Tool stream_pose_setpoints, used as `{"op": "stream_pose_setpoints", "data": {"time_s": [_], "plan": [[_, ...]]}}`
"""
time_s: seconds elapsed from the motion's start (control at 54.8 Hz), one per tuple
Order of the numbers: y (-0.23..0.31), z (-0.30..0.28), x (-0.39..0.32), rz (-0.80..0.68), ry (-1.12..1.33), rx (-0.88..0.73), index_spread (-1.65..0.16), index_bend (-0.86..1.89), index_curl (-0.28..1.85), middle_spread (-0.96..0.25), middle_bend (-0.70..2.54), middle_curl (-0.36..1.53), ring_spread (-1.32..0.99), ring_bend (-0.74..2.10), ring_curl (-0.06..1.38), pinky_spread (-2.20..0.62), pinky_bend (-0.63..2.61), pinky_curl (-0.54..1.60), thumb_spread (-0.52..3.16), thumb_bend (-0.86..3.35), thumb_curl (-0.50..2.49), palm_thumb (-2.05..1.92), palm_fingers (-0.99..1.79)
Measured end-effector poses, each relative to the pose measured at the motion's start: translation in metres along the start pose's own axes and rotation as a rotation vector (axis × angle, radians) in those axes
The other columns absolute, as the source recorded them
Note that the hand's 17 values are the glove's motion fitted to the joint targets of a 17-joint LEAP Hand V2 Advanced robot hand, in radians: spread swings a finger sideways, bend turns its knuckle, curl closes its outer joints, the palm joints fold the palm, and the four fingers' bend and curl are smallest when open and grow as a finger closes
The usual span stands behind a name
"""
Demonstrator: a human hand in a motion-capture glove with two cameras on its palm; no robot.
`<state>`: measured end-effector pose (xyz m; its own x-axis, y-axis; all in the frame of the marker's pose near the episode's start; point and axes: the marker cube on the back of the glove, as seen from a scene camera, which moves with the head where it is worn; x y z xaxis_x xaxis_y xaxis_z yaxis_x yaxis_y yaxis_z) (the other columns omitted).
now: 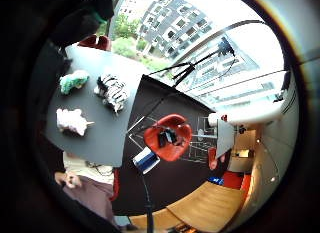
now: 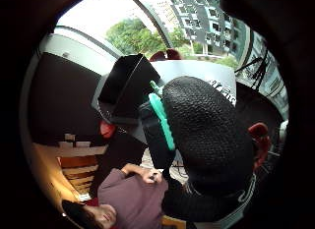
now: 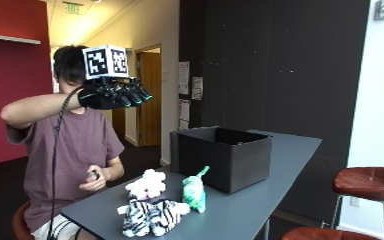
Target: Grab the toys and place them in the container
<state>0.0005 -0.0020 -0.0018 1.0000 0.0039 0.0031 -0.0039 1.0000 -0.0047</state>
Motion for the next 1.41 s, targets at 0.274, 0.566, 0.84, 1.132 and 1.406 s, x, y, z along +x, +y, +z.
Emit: {"op": "stream_pose_setpoints", "data": {"time_s": [0.274,0.566,0.84,1.132,1.406], "plan": [[-0.025,-0.030,-0.014,0.003,-0.031,-0.003,-0.17,0.14,0.12,-0.06,0.18,0.11,-0.09,0.47,0.15,-0.07,0.73,0.26,1.19,-0.07,0.01,-0.12,0.03],[-0.050,-0.014,0.000,0.050,0.030,-0.114,-0.19,0.14,0.19,-0.03,0.19,0.21,-0.10,0.53,0.20,-0.06,0.80,0.30,1.35,-0.08,0.03,-0.14,-0.05],[-0.083,0.040,0.034,0.182,0.006,-0.300,-0.17,0.07,0.18,-0.01,0.16,0.24,-0.02,0.44,0.20,0.04,0.95,0.35,1.29,-0.09,0.04,-0.14,-0.18],[-0.120,0.174,0.077,0.262,0.000,-0.469,-0.14,0.05,0.15,0.04,0.15,0.26,0.02,0.42,0.22,0.05,1.01,0.37,1.20,-0.05,0.11,-0.07,-0.24],[-0.100,0.293,0.067,0.175,0.045,-0.559,-0.10,-0.02,0.10,0.09,0.20,0.28,0.03,0.52,0.26,0.04,0.99,0.36,1.13,-0.01,0.20,0.02,-0.17]]}}
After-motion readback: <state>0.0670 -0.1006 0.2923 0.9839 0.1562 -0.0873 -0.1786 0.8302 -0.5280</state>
